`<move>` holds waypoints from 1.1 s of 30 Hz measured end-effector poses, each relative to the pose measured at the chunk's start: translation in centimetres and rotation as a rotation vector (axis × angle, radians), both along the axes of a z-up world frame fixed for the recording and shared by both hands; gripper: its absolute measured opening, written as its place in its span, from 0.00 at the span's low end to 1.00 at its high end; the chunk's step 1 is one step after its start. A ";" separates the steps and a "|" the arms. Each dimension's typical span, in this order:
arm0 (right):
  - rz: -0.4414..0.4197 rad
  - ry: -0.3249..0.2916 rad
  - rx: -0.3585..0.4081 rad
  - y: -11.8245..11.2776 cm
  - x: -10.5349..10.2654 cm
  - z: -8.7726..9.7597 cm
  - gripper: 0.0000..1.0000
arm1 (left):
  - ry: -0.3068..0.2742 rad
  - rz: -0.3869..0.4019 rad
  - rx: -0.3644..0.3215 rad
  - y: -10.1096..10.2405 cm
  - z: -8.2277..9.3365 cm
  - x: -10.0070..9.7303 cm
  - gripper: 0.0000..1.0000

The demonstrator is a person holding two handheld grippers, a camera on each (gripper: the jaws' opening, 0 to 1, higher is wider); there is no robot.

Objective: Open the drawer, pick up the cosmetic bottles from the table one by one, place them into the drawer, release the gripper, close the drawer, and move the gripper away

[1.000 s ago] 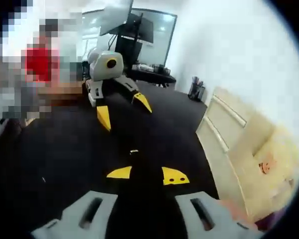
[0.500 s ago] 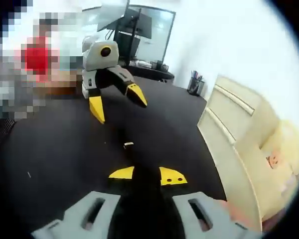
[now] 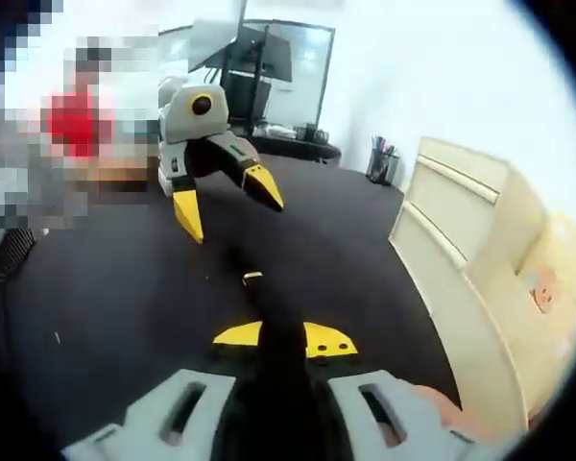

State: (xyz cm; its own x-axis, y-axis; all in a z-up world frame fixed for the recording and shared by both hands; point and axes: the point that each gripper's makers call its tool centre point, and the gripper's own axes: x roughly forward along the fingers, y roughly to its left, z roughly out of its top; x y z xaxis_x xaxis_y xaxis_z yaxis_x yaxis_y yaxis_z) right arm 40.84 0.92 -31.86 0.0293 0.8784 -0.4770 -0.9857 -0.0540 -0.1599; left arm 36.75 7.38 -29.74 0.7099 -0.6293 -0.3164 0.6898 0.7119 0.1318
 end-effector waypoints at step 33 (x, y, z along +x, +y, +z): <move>-0.283 0.684 0.012 1.5 -1.0 2.6 0.06 | -0.282 0.056 0.334 -1.3 0.0 1.0 0.35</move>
